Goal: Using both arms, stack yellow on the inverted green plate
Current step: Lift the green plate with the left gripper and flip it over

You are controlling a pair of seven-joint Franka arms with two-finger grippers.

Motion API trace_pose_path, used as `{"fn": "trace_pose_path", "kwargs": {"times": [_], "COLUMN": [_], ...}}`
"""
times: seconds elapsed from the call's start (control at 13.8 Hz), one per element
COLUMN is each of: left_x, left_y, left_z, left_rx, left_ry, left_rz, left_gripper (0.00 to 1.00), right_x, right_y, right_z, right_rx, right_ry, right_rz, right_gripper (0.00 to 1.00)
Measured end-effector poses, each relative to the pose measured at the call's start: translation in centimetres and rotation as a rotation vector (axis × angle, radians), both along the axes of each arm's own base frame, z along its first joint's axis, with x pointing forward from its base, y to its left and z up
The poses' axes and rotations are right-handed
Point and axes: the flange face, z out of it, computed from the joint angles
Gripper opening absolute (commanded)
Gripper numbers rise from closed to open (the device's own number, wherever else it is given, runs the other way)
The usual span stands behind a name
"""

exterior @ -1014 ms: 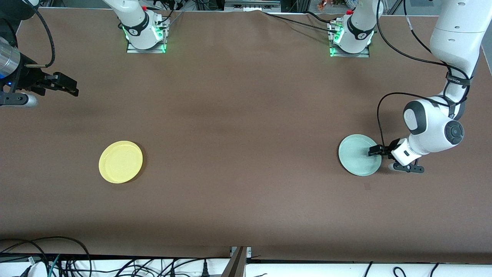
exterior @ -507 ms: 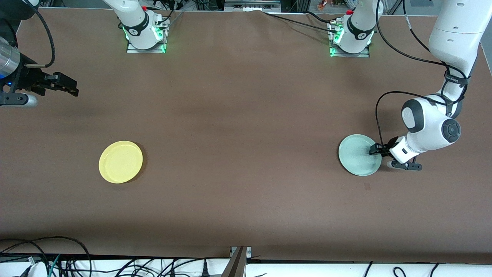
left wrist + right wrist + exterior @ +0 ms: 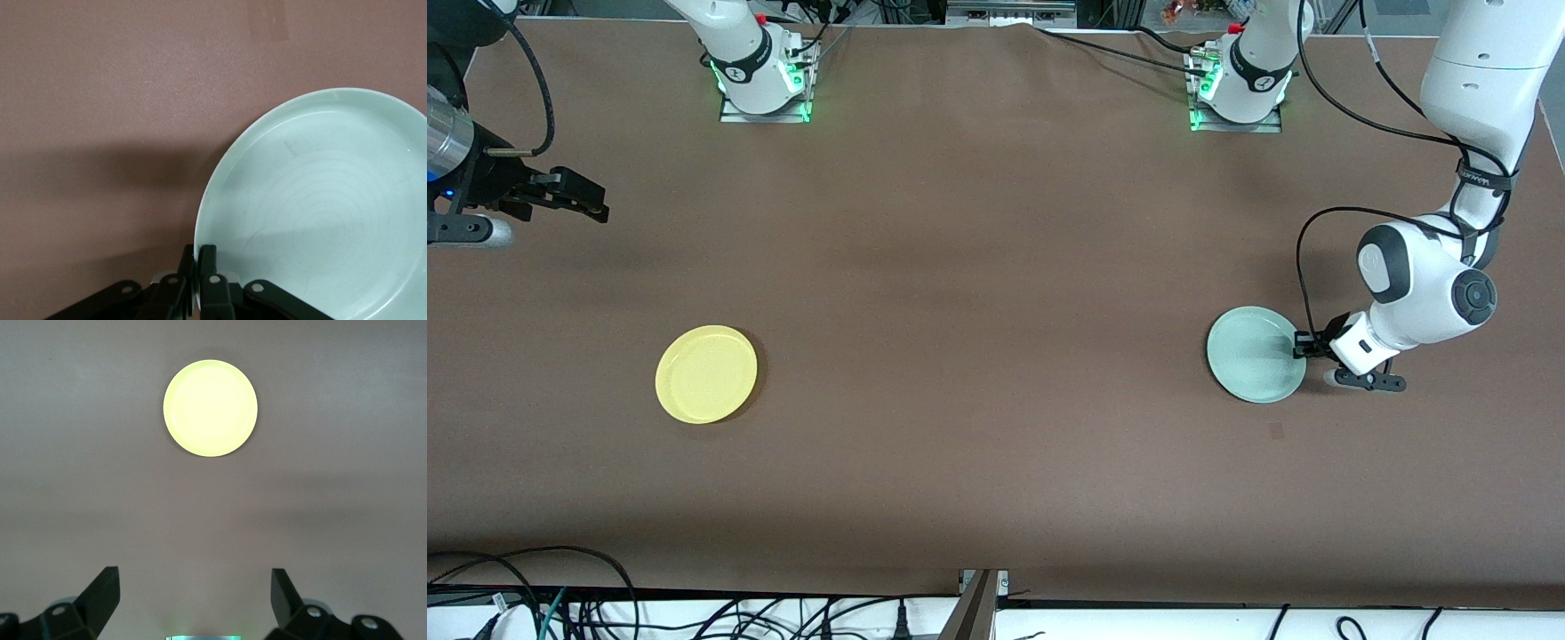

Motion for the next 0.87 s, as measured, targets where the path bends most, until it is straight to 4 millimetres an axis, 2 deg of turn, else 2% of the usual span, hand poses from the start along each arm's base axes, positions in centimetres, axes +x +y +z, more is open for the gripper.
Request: {"fn": "trace_pose_path", "kwargs": {"times": [0.14,0.29,0.43,0.72,0.87], "left_x": [0.2,1.1,2.6,5.3,6.4], "left_y": [-0.2,-1.7,-5.1,-13.5,-17.3], "left_z": [0.3,1.8,4.0,7.7,10.0], "left_rx": [0.0,0.002,0.003,0.007,0.079], "left_ry": [-0.007,-0.037,-0.084,-0.168,-0.219], "left_rz": [-0.005,-0.03,-0.079,-0.178,-0.239], "left_gripper": [0.0,0.0,0.0,0.0,0.0], "right_x": [0.0,0.0,0.0,0.0,0.0], "right_y": [0.0,0.0,0.0,0.0,0.0], "right_z": [0.0,0.0,0.0,0.0,0.0], "right_rx": [0.0,0.0,0.0,0.0,0.0], "right_ry": [0.0,0.0,0.0,0.0,0.0], "right_rz": [0.0,0.0,0.0,0.0,0.0], "right_gripper": [1.0,1.0,1.0,1.0,1.0]}}
